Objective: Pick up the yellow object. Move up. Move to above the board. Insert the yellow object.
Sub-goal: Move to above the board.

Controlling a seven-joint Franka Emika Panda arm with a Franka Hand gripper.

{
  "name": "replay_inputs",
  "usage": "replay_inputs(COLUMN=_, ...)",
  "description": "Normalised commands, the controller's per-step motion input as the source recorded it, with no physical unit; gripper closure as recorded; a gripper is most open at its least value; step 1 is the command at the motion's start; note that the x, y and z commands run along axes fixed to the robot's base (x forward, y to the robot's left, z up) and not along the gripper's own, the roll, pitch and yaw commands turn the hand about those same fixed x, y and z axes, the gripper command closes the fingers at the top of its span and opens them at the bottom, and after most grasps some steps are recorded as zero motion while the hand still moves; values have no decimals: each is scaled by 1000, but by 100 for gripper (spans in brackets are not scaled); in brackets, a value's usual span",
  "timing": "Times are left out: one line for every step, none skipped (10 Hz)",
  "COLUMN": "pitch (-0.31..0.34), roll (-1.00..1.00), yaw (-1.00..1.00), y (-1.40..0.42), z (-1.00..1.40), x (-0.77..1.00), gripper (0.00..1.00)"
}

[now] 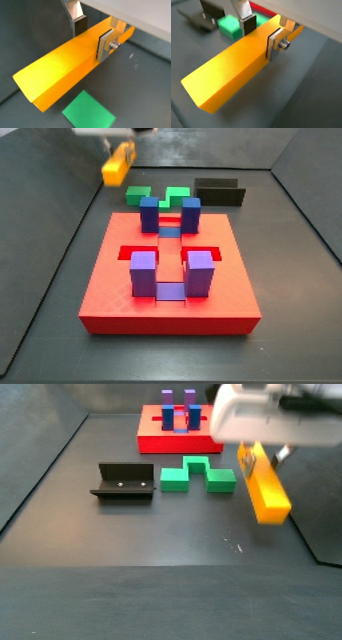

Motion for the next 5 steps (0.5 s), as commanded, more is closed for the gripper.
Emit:
replay_inputs(pitch=56, roll=19, yaw=-4, y=-6, z=1400, x=-44, gripper=100)
replay_inputs(pitch=40, roll=70, yaw=1, y=-3, z=1400, x=-36, gripper=100)
replay_inputs(pitch=35, roll=56, yaw=2, y=-9, z=1400, x=-12, gripper=100)
replay_inputs(pitch=76, roll=-7, yaw=1, y=0, z=1400, x=7, gripper=100)
replay_inputs(pitch=78, roll=-8, yaw=0, y=-1, z=1400, x=5, gripper=100)
